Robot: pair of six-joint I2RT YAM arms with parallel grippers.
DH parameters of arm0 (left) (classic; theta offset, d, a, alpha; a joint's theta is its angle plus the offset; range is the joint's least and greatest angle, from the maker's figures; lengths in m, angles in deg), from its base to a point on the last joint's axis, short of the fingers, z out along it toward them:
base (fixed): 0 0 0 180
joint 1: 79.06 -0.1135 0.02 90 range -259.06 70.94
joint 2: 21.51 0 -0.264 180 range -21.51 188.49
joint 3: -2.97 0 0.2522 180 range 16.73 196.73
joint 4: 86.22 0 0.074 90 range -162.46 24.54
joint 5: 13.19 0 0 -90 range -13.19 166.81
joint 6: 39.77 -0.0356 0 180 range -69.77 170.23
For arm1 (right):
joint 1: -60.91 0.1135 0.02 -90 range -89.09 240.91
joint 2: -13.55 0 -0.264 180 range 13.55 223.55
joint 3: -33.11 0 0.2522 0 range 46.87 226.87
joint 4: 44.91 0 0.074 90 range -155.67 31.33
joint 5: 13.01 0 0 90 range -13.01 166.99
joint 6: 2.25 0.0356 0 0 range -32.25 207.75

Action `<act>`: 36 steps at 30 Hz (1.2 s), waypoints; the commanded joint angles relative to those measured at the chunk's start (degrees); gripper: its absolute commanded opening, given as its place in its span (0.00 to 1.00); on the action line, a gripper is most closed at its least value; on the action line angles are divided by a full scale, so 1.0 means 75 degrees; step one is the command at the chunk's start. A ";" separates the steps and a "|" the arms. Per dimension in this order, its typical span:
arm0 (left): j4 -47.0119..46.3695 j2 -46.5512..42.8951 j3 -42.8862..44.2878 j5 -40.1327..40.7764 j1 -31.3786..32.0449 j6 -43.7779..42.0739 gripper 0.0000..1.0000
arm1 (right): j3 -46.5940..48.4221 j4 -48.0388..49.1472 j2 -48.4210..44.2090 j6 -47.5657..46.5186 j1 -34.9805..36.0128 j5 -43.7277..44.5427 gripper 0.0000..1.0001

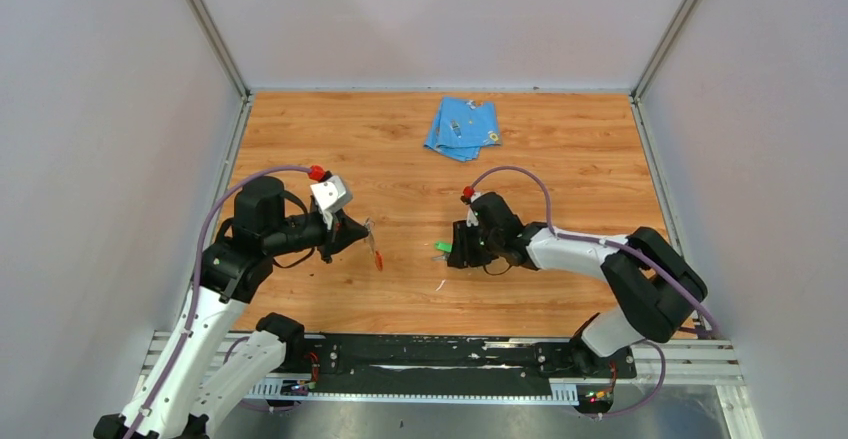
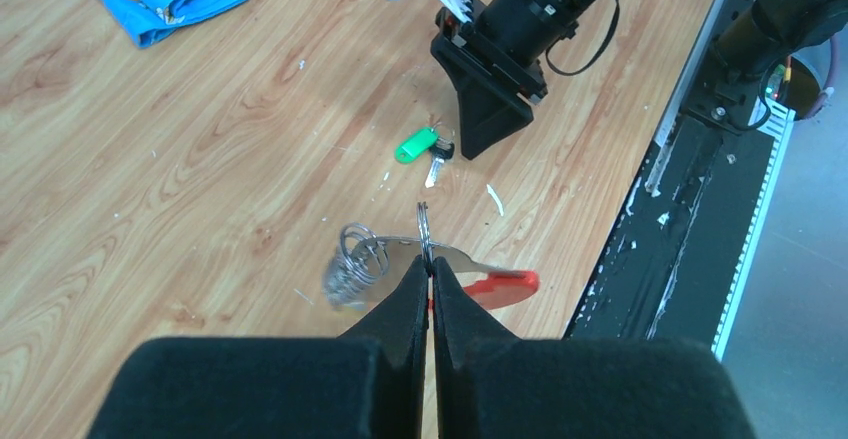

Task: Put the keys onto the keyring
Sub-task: Pick up the key from the center of the board.

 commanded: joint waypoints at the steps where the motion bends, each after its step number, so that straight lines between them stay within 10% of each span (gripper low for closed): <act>1: -0.0206 -0.0153 0.0028 -0.0166 -0.0024 0.0077 0.00 | -0.0182 0.0488 0.0482 0.0549 -0.0194 -0.0277 0.41; 36: -0.0415 -0.0348 -0.0142 -0.0266 -0.0022 0.0351 0.00 | 0.0381 0.0604 0.0846 0.0146 -0.0312 0.0561 0.29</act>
